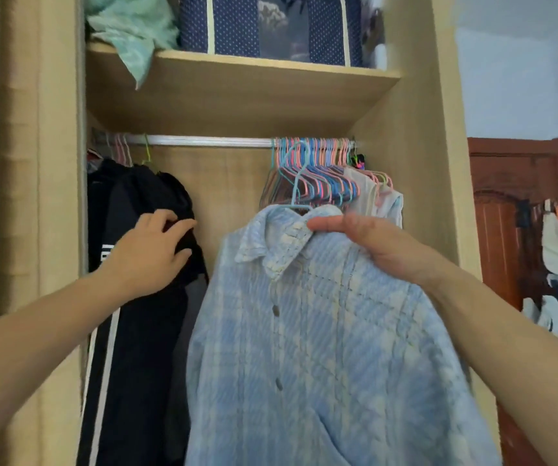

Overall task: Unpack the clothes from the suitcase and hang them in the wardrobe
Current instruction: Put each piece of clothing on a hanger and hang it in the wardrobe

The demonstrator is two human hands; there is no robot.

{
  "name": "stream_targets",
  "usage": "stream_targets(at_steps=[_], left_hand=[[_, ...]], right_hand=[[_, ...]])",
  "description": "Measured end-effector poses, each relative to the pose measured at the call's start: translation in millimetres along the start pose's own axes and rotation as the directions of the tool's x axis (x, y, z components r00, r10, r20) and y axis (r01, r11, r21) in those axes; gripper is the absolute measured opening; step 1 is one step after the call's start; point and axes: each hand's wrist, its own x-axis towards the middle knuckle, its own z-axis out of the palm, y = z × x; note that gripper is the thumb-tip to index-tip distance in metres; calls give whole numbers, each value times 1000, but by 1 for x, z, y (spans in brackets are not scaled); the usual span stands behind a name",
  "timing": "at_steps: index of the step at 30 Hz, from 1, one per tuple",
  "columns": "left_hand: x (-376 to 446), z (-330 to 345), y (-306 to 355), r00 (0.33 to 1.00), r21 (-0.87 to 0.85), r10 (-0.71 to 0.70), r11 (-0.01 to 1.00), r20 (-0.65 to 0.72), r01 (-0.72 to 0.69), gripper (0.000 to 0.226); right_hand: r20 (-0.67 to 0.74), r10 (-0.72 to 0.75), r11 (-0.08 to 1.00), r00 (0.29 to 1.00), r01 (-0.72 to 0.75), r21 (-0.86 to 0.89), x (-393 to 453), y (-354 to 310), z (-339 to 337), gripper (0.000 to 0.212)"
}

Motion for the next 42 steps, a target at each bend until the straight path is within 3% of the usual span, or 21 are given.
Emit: stream_targets(at_steps=[2, 5, 9, 15, 21, 26, 36, 39, 42], left_hand=[[-2, -2, -39, 996, 107, 2, 994, -86, 7, 59], [-4, -4, -93, 982, 161, -61, 983, -177, 90, 57], [-9, -4, -141, 962, 130, -179, 969, -206, 208, 61], [9, 2, -155, 938, 161, -187, 957, -292, 241, 82], [28, 11, -154, 898, 75, -282, 943, -338, 324, 80], [29, 13, -155, 891, 62, -288, 942, -351, 329, 81], [29, 17, -156, 877, 54, -318, 931, -359, 360, 79], [28, 17, -154, 880, 65, -322, 929, -350, 365, 78], [28, 16, -152, 881, 73, -315, 929, -352, 362, 77]], right_hand=[[-64, 9, 998, 998, -14, -66, 29, -5, 9, 77], [-131, 24, 975, 991, -52, -214, 74, -11, 26, 48], [-194, 43, 977, 980, -81, -197, 129, 5, 53, 38], [-218, 47, 968, 975, -98, -231, 208, 22, 68, 38], [-201, -34, 946, 979, -33, -322, 310, 18, 65, 41], [-201, 27, 980, 979, -66, -189, 393, 26, 65, 41], [-44, 159, 971, 986, -164, -172, 432, 71, 80, 32], [-28, 197, 967, 980, -199, -161, 417, 77, 76, 43], [105, 302, 946, 947, -285, -155, 397, 70, 73, 60]])
